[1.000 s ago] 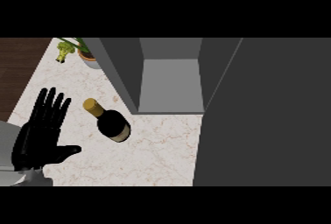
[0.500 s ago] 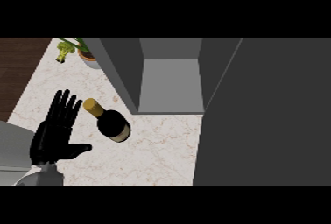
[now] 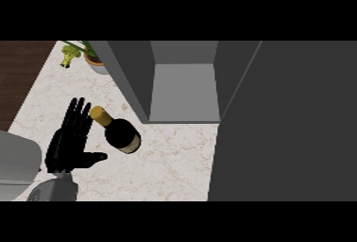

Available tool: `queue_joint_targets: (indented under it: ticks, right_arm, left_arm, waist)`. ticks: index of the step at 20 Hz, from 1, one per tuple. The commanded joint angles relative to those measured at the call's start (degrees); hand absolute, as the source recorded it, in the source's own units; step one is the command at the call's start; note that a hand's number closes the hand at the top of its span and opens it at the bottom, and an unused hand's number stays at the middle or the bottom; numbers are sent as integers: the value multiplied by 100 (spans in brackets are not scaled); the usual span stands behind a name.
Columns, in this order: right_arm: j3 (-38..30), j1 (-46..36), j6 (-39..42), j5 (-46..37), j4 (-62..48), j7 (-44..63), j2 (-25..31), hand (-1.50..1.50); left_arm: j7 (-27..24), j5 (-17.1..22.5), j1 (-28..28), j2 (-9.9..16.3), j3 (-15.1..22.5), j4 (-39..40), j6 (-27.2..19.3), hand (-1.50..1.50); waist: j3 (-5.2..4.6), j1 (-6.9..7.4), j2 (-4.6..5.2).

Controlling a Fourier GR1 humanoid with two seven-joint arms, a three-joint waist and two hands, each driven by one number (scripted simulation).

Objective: Pick up the wine, place it into the cabinet and close the cabinet

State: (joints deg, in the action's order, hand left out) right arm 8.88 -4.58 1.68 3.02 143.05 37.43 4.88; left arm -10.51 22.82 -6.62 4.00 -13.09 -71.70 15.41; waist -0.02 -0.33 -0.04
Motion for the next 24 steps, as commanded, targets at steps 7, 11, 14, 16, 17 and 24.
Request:
queue_joint_targets:
  ticks: [7, 11, 14, 16, 17, 24]
  right_arm:
    - [-194, 144, 16, 303, 731, 379, 26, -150]
    - [-62, 443, 155, 287, 851, 105, -11, -150]
    - [359, 841, 195, -265, 583, -462, -238, -150]
    - [-208, 190, 2, 413, 1180, 562, 50, -150]
    - [-279, 137, 96, 429, 816, 398, 78, -150]
    - [-790, 271, 405, 908, 563, 10, 189, -150]
  left_arm:
    - [-356, 19, -417, 161, -22, 843, 253, -150]
    - [-1021, -338, -160, -70, 144, 1116, 207, -150]
    - [-974, -382, -344, -89, 206, 1279, 108, -150]
    - [-884, -160, -433, 135, -14, 1522, 342, -150]
    - [-1172, -453, -196, -264, 319, 1402, 150, -150]
    - [-1592, -389, -785, -120, 120, 2465, 350, -150]
  waist:
    - [0, 1, 2]
    - [1, -17, 1]
    - [2, -10, 1]
    - [-2, -37, -2]
    - [0, -3, 0]
    - [3, -20, 8]
